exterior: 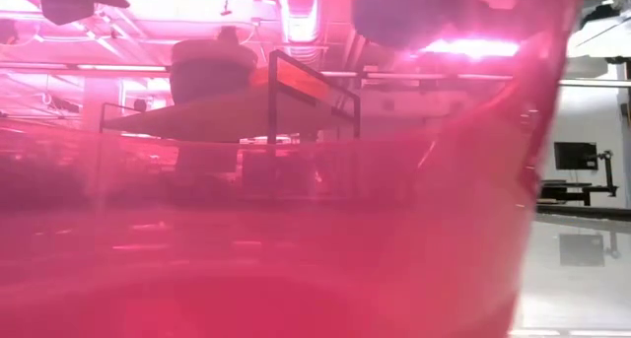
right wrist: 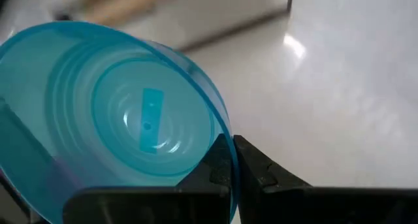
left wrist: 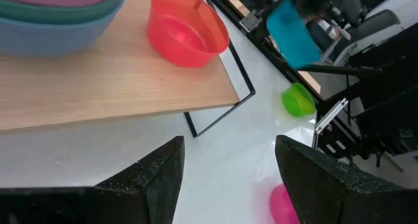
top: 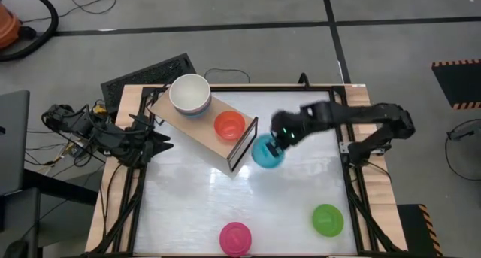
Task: Place and stack bowls onto a shelf
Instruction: Stack the blue transparent bowl on top of the orange transparent bowl on the shelf
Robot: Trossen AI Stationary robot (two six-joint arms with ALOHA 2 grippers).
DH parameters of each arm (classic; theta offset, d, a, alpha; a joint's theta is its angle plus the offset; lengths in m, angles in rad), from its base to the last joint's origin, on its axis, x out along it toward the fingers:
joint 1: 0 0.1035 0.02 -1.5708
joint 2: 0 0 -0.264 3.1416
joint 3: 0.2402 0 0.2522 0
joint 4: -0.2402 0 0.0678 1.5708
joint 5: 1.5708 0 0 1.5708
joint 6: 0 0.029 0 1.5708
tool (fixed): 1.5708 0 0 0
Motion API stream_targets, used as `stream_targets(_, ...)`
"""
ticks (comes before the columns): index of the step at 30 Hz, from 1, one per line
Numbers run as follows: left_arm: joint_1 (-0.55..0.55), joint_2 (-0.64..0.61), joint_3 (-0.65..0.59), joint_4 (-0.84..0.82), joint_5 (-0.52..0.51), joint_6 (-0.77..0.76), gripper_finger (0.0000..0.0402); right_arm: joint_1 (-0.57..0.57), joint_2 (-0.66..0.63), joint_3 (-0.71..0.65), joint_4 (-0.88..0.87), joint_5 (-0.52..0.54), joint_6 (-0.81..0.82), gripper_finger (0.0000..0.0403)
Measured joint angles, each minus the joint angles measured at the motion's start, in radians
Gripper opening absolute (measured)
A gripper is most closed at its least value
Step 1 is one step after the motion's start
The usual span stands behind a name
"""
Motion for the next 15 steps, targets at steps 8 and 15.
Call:
stream_targets(8,0.000,0.000,0.000,-0.003,0.016,-0.002,0.0226,-0.167,0.253,0.400,-0.110,-0.006,-0.253,0.0023)
stream_targets(15,0.000,0.000,0.000,-0.002,0.017,-0.002,0.0226,-0.222,0.471,0.726,-0.194,-0.011,-0.375,0.0023)
